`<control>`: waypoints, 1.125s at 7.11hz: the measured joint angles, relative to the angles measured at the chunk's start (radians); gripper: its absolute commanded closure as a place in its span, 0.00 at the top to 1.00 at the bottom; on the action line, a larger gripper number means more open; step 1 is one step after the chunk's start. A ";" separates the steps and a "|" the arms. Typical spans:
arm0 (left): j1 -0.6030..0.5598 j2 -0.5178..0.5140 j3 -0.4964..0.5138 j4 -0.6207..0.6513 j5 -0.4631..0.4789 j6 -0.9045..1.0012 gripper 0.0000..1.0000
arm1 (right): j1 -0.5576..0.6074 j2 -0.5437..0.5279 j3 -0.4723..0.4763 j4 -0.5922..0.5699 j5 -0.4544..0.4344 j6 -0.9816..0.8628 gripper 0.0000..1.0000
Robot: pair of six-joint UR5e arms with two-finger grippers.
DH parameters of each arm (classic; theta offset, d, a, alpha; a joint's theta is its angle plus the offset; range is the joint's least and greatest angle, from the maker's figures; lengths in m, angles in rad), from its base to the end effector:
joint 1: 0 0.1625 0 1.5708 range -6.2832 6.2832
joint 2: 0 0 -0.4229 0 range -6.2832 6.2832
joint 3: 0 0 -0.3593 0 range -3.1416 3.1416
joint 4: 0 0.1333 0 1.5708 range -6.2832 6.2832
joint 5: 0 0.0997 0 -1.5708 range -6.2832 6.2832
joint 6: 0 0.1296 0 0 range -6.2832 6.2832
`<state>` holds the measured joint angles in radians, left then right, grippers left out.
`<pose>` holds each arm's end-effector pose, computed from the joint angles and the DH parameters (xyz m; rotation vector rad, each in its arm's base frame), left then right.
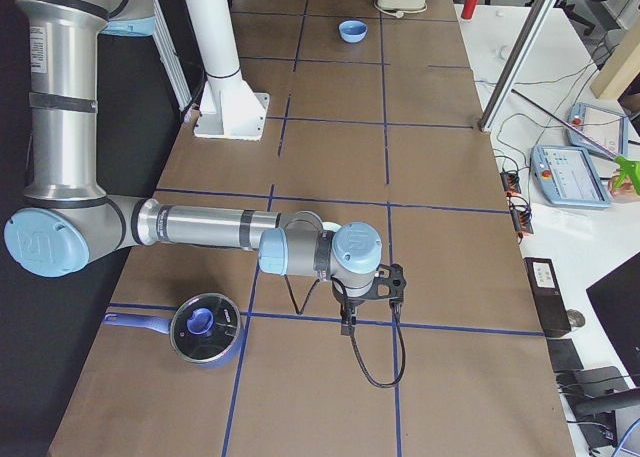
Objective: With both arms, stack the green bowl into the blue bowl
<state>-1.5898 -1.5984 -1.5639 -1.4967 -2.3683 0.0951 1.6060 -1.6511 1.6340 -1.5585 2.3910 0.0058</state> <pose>-0.0494 -0.4648 0.6735 -0.0050 0.7990 0.0507 0.0534 -0.4230 0.6791 0.0075 -0.8202 0.0406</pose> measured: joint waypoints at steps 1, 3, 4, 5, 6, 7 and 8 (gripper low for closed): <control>0.000 0.000 0.000 0.000 0.000 0.000 1.00 | 0.000 -0.001 0.002 0.002 0.000 0.000 1.00; 0.001 0.000 -0.001 -0.001 -0.001 -0.001 1.00 | 0.000 0.000 0.004 0.003 0.000 0.001 1.00; 0.001 0.000 -0.001 -0.001 -0.001 -0.001 1.00 | 0.000 0.000 0.005 0.003 0.000 0.002 1.00; 0.001 0.000 -0.002 -0.002 -0.002 -0.001 1.00 | 0.000 0.002 0.006 0.003 0.001 0.002 1.00; 0.001 -0.001 -0.006 -0.003 -0.002 -0.002 1.00 | 0.000 0.005 0.007 0.003 0.000 0.002 1.00; 0.001 -0.002 -0.015 -0.004 -0.003 -0.008 1.00 | 0.000 0.008 0.008 0.003 0.001 0.003 1.00; 0.004 -0.003 -0.024 -0.013 -0.006 -0.039 1.00 | 0.000 0.011 0.012 0.003 0.002 0.003 1.00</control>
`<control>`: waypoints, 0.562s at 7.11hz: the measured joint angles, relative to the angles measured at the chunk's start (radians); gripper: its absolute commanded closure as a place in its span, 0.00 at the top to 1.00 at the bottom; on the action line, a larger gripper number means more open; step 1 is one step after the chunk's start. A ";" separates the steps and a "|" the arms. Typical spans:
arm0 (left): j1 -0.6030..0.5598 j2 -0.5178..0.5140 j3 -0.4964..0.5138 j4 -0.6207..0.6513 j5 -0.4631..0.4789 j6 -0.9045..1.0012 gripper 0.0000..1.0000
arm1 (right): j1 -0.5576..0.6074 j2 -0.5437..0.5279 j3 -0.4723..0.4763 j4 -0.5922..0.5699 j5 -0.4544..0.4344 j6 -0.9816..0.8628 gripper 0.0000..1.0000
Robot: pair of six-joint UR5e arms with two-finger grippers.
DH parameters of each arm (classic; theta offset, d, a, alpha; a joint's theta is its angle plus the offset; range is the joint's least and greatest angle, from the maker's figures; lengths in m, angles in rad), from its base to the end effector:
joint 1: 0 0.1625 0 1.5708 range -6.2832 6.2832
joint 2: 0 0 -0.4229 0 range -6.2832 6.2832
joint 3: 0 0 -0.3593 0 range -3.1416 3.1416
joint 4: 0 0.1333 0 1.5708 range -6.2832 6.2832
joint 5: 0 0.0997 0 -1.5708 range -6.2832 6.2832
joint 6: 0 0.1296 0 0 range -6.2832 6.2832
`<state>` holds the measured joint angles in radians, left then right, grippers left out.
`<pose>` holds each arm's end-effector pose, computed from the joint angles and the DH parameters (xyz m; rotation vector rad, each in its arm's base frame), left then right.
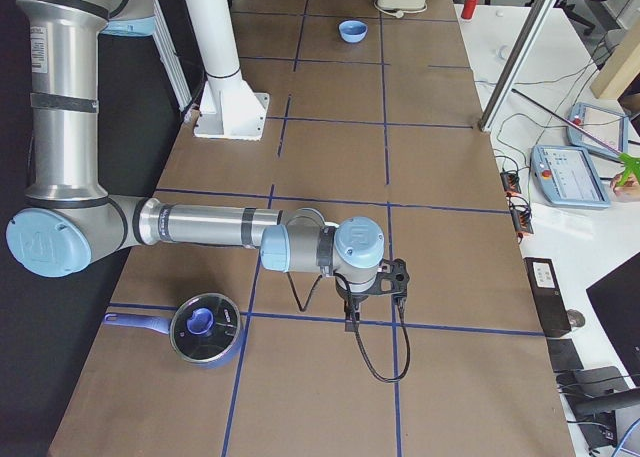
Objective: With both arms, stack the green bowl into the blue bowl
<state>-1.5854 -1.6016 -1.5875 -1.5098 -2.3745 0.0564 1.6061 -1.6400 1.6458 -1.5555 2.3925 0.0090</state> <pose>-0.0469 -0.4698 0.6594 0.0158 0.8037 0.0341 0.0536 -0.4300 0.6684 0.0307 -0.8214 0.0331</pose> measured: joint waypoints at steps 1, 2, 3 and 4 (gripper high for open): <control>0.016 0.004 -0.009 -0.039 -0.017 -0.078 1.00 | 0.000 0.000 0.005 0.000 0.001 0.000 1.00; 0.053 0.022 -0.015 -0.124 -0.048 -0.192 1.00 | 0.000 -0.001 0.009 0.000 0.003 0.000 1.00; 0.113 0.052 -0.018 -0.259 -0.066 -0.346 1.00 | 0.000 -0.002 0.011 0.000 0.003 0.000 1.00; 0.197 0.078 -0.014 -0.430 -0.071 -0.544 1.00 | 0.000 -0.002 0.012 0.000 0.003 0.000 1.00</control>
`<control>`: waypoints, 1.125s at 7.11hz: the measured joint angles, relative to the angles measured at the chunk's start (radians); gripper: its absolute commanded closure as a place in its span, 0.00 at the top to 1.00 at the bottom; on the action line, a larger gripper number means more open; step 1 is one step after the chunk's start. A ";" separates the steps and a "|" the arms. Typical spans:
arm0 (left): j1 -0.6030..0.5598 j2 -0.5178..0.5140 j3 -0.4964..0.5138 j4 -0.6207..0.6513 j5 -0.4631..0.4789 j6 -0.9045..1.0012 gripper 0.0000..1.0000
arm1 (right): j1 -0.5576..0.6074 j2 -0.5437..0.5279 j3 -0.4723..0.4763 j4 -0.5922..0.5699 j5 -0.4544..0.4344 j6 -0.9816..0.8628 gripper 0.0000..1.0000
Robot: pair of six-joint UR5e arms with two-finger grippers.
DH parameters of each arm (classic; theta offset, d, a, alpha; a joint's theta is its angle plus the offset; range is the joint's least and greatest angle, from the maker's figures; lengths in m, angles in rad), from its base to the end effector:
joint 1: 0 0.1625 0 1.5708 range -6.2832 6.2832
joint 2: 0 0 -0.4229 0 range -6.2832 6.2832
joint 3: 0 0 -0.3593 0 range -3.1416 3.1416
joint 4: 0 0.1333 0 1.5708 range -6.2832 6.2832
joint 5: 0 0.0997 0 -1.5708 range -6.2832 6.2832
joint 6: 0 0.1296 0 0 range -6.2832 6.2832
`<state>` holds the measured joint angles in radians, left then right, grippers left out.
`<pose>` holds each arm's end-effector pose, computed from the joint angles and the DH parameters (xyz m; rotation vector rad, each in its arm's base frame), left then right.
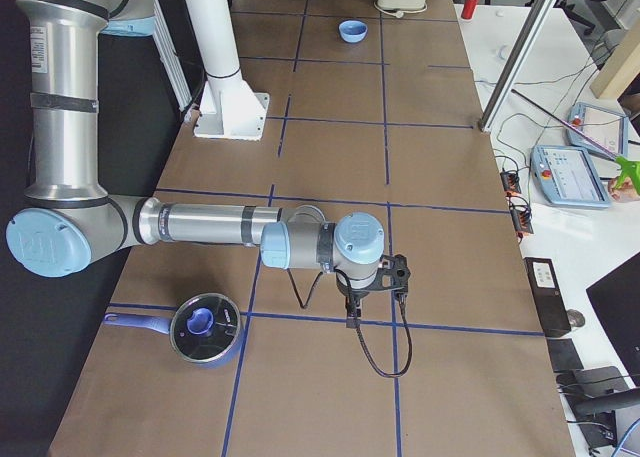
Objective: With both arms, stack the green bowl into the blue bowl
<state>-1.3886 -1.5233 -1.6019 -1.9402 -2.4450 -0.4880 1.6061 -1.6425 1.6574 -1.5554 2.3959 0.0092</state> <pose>0.0503 -0.4600 0.6344 0.0273 0.9250 -0.1294 0.0533 -0.4297 0.6638 0.0393 -0.8246 0.0294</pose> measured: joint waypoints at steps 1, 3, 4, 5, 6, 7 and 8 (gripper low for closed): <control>0.086 0.018 0.008 -0.155 0.010 -0.184 1.00 | 0.000 0.000 0.000 0.000 0.000 0.000 1.00; 0.226 0.034 0.018 -0.309 0.095 -0.410 1.00 | 0.000 0.000 -0.001 0.000 0.000 0.000 1.00; 0.278 0.036 0.027 -0.337 0.146 -0.461 1.00 | 0.000 0.000 -0.002 0.000 0.000 0.000 1.00; 0.309 0.036 0.039 -0.347 0.175 -0.481 0.91 | 0.000 0.000 -0.002 0.000 0.001 0.000 1.00; 0.328 0.035 0.050 -0.350 0.186 -0.489 0.56 | 0.000 0.000 -0.002 0.000 0.001 0.000 1.00; 0.337 0.035 0.057 -0.351 0.190 -0.492 0.35 | 0.000 0.000 -0.002 0.000 0.001 0.000 1.00; 0.341 0.035 0.063 -0.351 0.191 -0.493 0.13 | 0.000 0.000 -0.002 0.000 0.002 0.000 1.00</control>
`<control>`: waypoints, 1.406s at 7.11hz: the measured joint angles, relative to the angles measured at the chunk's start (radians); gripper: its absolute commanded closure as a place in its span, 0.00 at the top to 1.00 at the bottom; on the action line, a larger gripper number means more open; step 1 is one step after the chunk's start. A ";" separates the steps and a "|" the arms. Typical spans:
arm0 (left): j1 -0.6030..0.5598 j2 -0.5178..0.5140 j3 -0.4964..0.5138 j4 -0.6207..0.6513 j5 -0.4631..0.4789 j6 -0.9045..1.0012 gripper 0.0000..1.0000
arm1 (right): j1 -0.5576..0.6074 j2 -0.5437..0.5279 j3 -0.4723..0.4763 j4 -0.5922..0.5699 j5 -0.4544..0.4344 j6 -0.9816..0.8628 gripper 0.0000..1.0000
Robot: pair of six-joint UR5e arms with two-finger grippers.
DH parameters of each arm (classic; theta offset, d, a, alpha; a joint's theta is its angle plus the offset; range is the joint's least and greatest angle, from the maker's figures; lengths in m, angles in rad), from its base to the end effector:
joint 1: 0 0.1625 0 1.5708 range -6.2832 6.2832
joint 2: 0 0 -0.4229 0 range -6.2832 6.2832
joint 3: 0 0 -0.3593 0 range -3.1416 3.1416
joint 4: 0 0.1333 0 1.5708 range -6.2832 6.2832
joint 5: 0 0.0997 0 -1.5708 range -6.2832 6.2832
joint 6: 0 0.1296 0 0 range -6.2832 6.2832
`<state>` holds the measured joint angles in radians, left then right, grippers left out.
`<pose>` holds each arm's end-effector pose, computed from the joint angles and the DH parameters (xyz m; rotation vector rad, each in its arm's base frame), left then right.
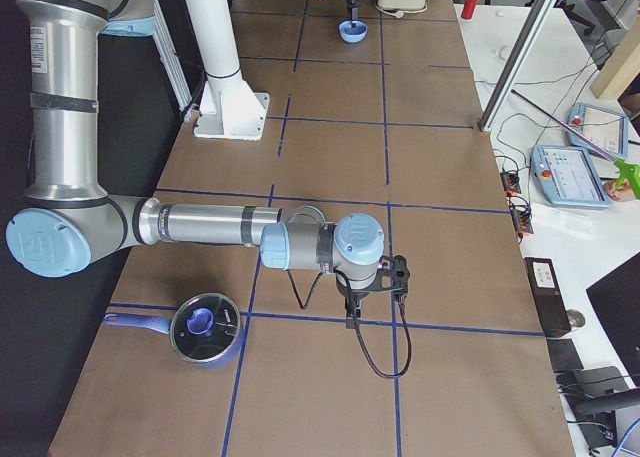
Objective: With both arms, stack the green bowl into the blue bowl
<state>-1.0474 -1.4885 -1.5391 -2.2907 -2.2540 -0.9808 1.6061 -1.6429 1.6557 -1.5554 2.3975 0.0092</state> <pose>0.1860 -0.4254 0.6507 -0.0272 0.8811 -0.2206 0.0531 -0.4293 0.6646 0.0374 -0.8263 0.0303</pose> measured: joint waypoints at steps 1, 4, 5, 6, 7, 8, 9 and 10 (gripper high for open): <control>0.002 -0.001 0.004 0.000 -0.001 0.000 0.03 | 0.000 0.000 0.000 0.000 0.000 0.000 1.00; 0.003 -0.010 -0.020 0.008 -0.036 -0.002 0.00 | 0.000 0.004 0.002 0.000 0.001 0.000 1.00; 0.003 -0.018 -0.061 0.029 -0.089 -0.027 0.00 | 0.000 0.005 0.007 0.002 0.003 -0.001 1.00; 0.003 -0.044 -0.102 0.063 -0.124 -0.076 0.00 | 0.000 0.006 0.013 0.003 0.006 0.000 1.00; 0.004 -0.101 -0.129 0.109 -0.136 -0.136 0.00 | 0.000 0.007 0.017 0.004 0.007 0.000 1.00; 0.017 -0.178 -0.141 0.153 -0.138 -0.206 0.00 | 0.000 0.008 0.022 0.004 0.008 0.000 1.00; 0.057 -0.270 -0.144 0.188 -0.137 -0.303 0.00 | 0.000 0.008 0.030 0.005 0.010 0.000 1.00; 0.119 -0.365 -0.145 0.217 -0.121 -0.419 0.00 | 0.000 0.008 0.038 0.004 0.014 0.000 1.00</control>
<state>-0.9283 -1.8535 -1.6837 -2.0739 -2.3755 -1.3999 1.6058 -1.6352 1.6934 -1.5511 2.4111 0.0092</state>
